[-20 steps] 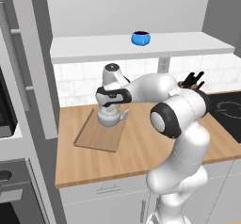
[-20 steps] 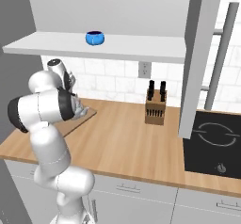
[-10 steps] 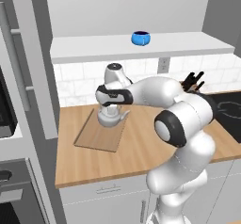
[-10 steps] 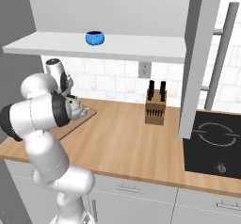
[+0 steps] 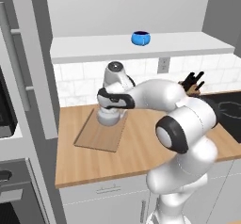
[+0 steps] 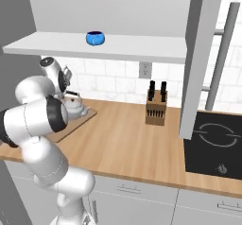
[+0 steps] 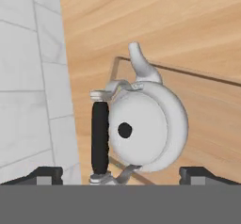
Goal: Pick the kettle from the counter and place it on the tray. Then pick the mug from the cabinet and place it on the tray. Then close the cabinet doors.
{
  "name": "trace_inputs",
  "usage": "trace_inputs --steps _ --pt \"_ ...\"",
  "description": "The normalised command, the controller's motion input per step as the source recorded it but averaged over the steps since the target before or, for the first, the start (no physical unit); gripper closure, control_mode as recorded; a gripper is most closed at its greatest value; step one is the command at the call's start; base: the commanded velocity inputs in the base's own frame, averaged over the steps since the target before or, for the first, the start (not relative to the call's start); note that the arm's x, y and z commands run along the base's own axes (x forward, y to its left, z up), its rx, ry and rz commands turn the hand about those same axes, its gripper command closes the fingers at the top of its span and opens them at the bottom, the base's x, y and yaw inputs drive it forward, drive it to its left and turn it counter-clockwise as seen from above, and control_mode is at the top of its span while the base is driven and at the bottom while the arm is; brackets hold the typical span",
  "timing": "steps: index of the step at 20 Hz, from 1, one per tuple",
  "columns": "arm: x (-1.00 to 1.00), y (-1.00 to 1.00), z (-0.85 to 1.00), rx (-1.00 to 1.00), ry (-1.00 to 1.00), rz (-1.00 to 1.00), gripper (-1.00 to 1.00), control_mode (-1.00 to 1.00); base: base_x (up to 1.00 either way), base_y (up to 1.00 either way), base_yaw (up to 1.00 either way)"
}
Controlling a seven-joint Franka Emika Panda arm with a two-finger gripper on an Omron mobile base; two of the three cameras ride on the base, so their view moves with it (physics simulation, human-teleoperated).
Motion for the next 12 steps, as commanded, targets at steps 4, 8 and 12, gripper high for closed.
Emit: trace_inputs --steps 4,8,12 --pt "-0.21 0.0 0.54 0.0 -0.18 0.0 -1.0 -1.0 0.0 0.0 0.0" --pt "-0.64 0.0 0.84 0.0 -0.03 0.02 -1.0 -1.0 0.0 0.0 0.0" --pt "-0.68 0.0 0.66 -0.1 0.01 0.07 -1.0 -1.0 0.0 0.0 0.0"
